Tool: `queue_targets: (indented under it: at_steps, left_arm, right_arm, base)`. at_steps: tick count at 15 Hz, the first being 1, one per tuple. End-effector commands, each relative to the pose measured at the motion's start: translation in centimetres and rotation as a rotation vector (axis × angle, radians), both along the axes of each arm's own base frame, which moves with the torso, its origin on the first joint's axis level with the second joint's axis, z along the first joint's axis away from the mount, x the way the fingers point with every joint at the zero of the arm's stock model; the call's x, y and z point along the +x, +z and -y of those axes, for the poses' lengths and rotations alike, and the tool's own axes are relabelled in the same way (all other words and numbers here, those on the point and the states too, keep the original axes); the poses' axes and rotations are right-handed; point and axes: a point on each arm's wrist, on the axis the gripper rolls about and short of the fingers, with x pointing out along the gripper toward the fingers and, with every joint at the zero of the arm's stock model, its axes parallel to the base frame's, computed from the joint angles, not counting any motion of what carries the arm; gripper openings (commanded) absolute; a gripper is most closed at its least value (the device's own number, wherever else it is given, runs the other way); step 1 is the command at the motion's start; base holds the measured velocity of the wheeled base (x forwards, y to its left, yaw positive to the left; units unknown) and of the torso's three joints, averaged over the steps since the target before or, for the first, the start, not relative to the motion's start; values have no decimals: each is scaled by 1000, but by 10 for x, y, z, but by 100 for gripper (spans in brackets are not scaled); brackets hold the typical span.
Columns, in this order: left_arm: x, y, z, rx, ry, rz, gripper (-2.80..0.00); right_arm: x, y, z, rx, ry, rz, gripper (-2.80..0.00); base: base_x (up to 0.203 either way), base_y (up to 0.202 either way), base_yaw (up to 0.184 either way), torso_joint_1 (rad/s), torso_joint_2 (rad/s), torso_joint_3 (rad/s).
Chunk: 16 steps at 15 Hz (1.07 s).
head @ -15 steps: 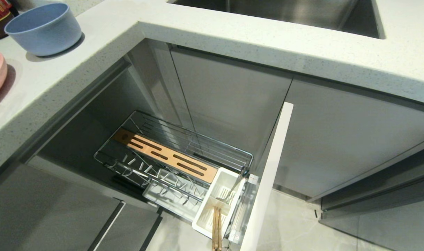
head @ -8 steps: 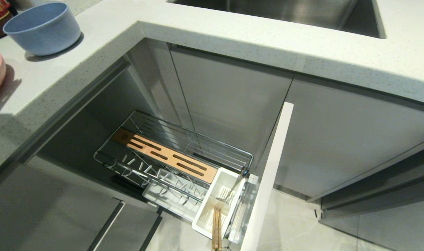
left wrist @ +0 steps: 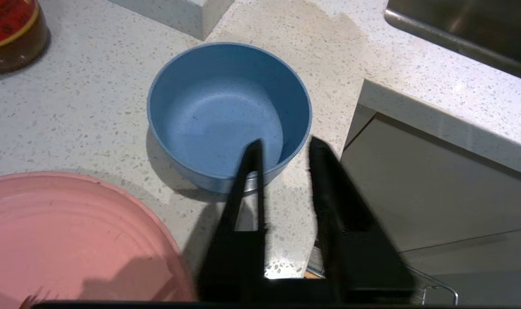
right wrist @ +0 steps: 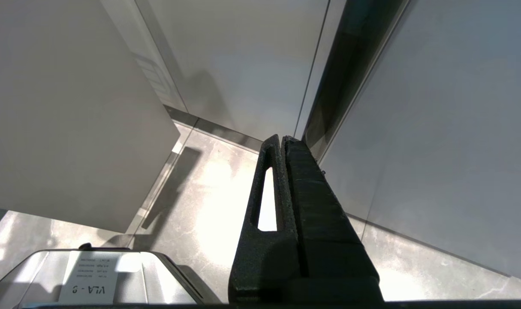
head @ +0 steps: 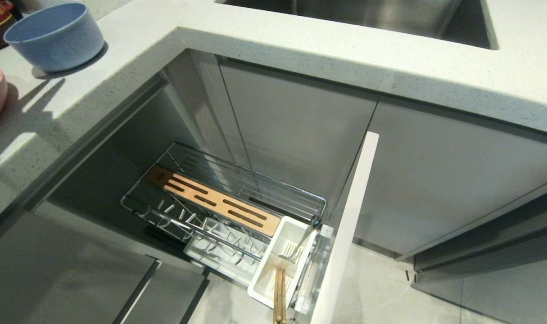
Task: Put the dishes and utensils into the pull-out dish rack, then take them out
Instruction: Pick up the bowl and place it in the cupboard
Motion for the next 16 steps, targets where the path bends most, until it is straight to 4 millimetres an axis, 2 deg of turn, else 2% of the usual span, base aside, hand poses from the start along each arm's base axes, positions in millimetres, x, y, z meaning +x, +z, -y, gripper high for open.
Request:
queue_targets:
  at_steps: [1, 6, 13, 16]
  left_arm:
    - [9, -3, 1, -1, -6, -21, 0]
    - [27, -6, 8, 67, -44, -45, 0]
    - [65, -20, 16, 191, -72, -108, 0]
    - [72, -21, 16, 191, -70, -113, 0]
  right_arm:
    - [0, 0, 0, 0, 0, 0, -280]
    - [0, 0, 0, 0, -1, 0, -280]
    - [0, 0, 0, 0, 1, 0, -280]
    - [0, 0, 0, 0, -1, 0, -280]
  base:
    - [0, 0, 0, 0, 0, 0]
    - [0, 0, 0, 0, 0, 0]
    - [0, 0, 0, 0, 0, 0]
    - [0, 0, 0, 0, 0, 0]
